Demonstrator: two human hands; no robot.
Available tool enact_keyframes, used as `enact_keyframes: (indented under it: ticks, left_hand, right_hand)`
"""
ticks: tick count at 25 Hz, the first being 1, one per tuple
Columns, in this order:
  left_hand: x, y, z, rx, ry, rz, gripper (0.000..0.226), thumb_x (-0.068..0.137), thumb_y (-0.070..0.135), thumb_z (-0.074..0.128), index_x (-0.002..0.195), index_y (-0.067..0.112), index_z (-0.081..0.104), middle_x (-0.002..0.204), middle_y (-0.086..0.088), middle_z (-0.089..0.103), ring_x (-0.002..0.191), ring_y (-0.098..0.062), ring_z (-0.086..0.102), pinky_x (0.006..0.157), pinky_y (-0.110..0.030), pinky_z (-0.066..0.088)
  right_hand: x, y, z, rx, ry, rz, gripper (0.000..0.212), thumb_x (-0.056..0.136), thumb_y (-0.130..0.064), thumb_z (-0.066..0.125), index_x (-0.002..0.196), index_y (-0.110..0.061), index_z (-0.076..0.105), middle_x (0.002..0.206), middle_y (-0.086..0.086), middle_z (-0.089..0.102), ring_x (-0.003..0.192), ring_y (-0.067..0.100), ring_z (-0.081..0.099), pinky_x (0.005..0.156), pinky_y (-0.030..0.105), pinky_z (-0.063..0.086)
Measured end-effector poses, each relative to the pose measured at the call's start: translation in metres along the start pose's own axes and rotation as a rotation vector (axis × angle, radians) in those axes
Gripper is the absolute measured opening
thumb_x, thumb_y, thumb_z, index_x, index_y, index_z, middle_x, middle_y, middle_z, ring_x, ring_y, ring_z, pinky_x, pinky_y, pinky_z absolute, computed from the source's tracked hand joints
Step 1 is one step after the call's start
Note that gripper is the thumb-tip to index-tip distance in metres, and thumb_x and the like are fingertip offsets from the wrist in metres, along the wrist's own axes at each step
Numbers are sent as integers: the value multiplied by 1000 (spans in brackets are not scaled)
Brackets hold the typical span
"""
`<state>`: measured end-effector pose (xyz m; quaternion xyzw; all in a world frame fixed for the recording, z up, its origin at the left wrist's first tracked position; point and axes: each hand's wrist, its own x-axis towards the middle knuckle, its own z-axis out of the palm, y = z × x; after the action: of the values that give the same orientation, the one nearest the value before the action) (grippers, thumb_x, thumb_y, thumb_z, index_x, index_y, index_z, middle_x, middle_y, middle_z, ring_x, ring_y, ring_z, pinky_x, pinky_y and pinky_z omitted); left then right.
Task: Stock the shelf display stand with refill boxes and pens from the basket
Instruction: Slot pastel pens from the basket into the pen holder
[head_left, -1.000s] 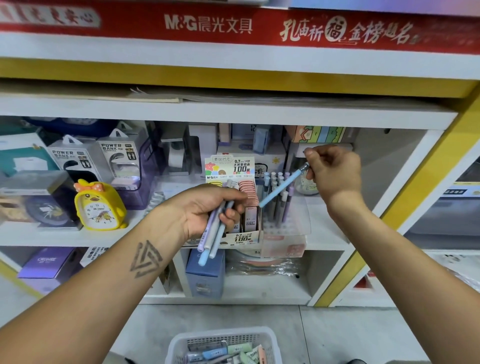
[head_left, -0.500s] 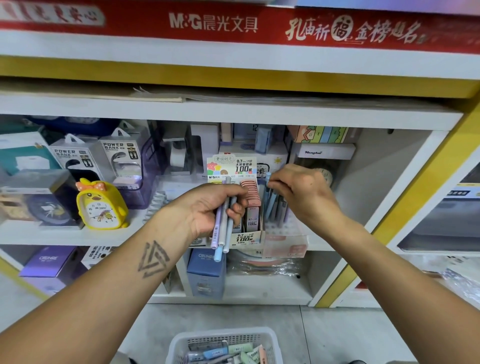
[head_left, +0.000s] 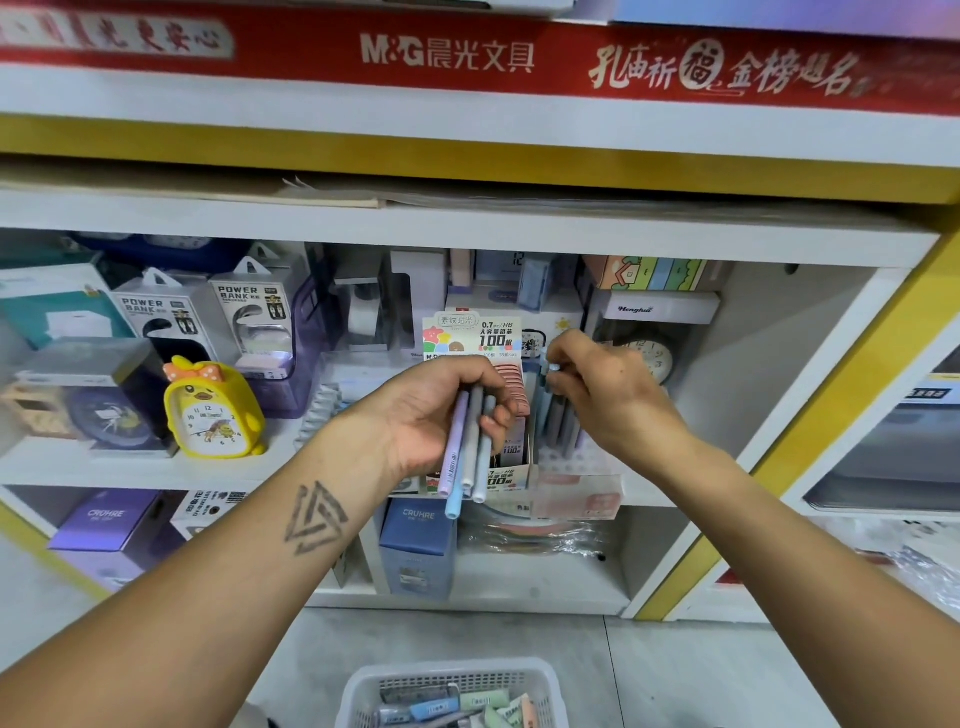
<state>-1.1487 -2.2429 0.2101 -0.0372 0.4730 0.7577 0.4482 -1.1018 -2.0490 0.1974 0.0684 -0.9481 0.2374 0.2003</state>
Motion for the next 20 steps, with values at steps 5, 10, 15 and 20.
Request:
enact_keyframes:
  ticks: [5, 10, 15, 20]
  left_hand:
    - [-2, -2, 2, -35, -54, 23, 29, 86, -11, 47, 113, -4, 56, 90, -24, 63, 67, -27, 66, 58, -27, 55]
    - [-5, -4, 5, 104, -150, 61, 29, 77, -10, 59, 105, -5, 63, 92, -22, 68, 70, -23, 66, 55, -26, 54]
    - [-3, -9, 10, 193, -252, 52, 24, 80, -10, 60, 102, -2, 68, 96, -25, 67, 64, -18, 61, 52, -23, 49]
    - [0, -13, 8, 263, -329, 2, 23, 85, -11, 58, 88, 3, 76, 99, -27, 68, 66, -16, 60, 56, -21, 49]
  right_hand:
    - [2, 4, 3, -294, -14, -46, 19, 99, -16, 57, 100, -7, 74, 108, 1, 61, 102, 20, 51, 81, 39, 50]
    - [8, -11, -6, 193, 63, 201, 16, 97, -24, 62, 107, -18, 74, 92, -10, 68, 82, 1, 59, 74, 14, 45]
    - [4, -30, -18, 704, -174, 340, 13, 93, -25, 70, 95, -14, 77, 89, 16, 74, 72, 21, 61, 65, 25, 51]
    - [3, -26, -21, 689, -365, 362, 20, 84, -26, 80, 89, -8, 76, 73, 17, 69, 58, 25, 54, 53, 30, 43]
